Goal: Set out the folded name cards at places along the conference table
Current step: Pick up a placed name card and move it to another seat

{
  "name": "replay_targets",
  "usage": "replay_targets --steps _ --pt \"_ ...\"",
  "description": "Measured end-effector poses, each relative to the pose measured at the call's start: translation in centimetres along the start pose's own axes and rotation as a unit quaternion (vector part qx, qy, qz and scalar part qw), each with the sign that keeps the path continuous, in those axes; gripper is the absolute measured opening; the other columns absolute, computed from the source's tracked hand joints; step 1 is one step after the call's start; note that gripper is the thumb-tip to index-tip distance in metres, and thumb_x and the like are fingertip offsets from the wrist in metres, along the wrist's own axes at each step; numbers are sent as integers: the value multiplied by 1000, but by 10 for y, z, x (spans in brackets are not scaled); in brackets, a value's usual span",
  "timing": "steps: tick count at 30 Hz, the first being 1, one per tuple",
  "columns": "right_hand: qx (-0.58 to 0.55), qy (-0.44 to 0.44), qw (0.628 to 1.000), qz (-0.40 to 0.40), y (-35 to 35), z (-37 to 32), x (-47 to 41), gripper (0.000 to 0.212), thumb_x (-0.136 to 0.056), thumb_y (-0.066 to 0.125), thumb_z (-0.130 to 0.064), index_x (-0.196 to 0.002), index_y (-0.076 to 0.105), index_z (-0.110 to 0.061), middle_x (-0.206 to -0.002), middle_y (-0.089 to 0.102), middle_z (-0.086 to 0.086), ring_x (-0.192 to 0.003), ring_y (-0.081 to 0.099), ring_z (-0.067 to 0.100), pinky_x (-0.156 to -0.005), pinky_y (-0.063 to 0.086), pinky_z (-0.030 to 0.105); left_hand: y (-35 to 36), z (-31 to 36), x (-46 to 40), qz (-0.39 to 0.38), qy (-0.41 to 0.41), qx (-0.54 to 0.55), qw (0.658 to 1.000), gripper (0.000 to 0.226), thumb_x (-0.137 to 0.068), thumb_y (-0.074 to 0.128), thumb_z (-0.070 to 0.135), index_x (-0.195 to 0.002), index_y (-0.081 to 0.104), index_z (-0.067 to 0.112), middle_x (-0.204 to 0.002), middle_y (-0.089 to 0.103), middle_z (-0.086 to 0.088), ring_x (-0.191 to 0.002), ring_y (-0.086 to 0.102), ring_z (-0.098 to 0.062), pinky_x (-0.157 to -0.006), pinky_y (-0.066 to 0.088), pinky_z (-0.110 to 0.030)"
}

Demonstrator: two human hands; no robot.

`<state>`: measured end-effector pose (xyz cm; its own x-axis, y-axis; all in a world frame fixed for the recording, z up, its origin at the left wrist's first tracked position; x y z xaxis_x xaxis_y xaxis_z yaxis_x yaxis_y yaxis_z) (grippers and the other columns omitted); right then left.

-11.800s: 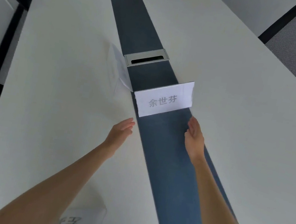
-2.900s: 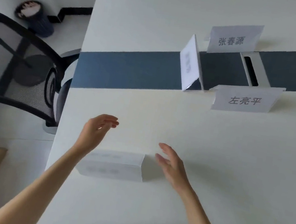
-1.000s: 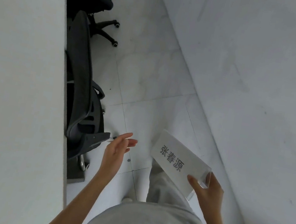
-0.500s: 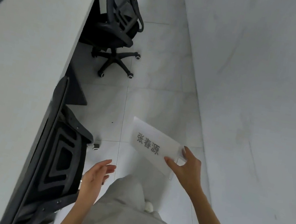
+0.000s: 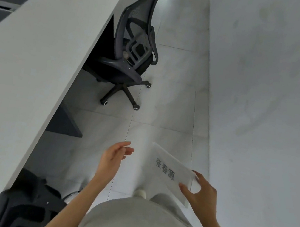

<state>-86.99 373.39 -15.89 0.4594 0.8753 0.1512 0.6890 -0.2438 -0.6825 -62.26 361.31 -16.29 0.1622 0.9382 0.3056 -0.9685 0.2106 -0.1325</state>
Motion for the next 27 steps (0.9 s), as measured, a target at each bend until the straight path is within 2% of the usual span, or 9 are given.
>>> replay_targets --steps 6,10,12,14,16,17,21,24,27 --pt "-4 -19 1000 -7 3 -36 -146 46 -67 78 -20 -110 62 -14 -103 70 1 -93 58 9 -77 39 16 12 60 -134 30 30 6 999 34 -93 37 4 -94 59 30 -90 68 4 -79 64 3 -74 49 -13" --pt "11 -93 993 -67 27 -78 -256 46 -67 78 -24 -110 62 -17 -102 67 -6 -92 57 7 -73 35 4 3 64 -197 104 5 16 994 33 -94 37 7 -96 59 31 -92 69 6 -85 64 -2 -78 48 -16" --pt "13 -138 983 -123 44 -111 -311 45 -68 77 -25 -109 62 -16 -101 64 -7 -91 56 7 -74 35 3 -5 64 -218 161 -26 34 986 33 -94 36 6 -96 59 29 -91 68 5 -89 64 -8 -80 47 -20" --pt "5 -176 967 -185 64 -151 -354 48 -68 75 -33 -110 62 -15 -104 65 -5 -92 56 6 -78 44 13 -15 65 -228 231 -59 68 969 33 -93 36 4 -93 60 28 -88 69 5 -88 64 -11 -79 46 -22" --pt "-25 -223 941 -254 88 -194 -391 54 -64 70 -43 -109 63 -15 -104 66 -9 -92 60 2 -80 54 26 -27 70 -235 299 -75 98 946 33 -93 37 4 -91 61 26 -84 70 7 -81 65 -4 -79 47 -24" --pt "-43 -241 928 -282 101 -215 -406 54 -62 67 -45 -107 64 -15 -101 67 -11 -91 62 0 -80 55 28 -33 71 -238 329 -83 109 934 32 -93 37 4 -92 61 25 -83 71 6 -78 65 0 -79 48 -25" --pt "-71 -316 876 -357 161 -298 -442 54 -62 66 -44 -108 63 -17 -102 68 -10 -97 59 -5 -84 48 13 -59 75 -245 432 -101 135 886 28 -94 37 6 -103 62 13 -91 69 -3 -77 65 1 -77 51 -23" --pt "-83 -346 846 -397 210 -349 -455 53 -62 67 -44 -109 62 -19 -105 69 -7 -101 60 -1 -88 47 16 -88 73 -254 495 -110 158 847 28 -94 37 6 -104 62 12 -91 70 -4 -80 66 -4 -79 51 -26" --pt "-91 -370 821 -425 258 -395 -461 52 -61 67 -44 -107 63 -19 -104 70 -5 -100 62 2 -85 49 19 -135 70 -270 532 -105 166 824 28 -94 37 6 -100 62 17 -92 70 -3 -81 66 -4 -80 50 -26"
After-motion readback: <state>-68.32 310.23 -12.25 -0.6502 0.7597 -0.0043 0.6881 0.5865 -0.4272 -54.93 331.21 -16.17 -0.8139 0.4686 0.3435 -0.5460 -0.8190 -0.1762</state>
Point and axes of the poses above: each hand's wrist, its own x-axis away from the middle knuckle, its own y-axis out of the palm, z = x × y, the point moved 4 cm from there along -x, towards the middle knuckle
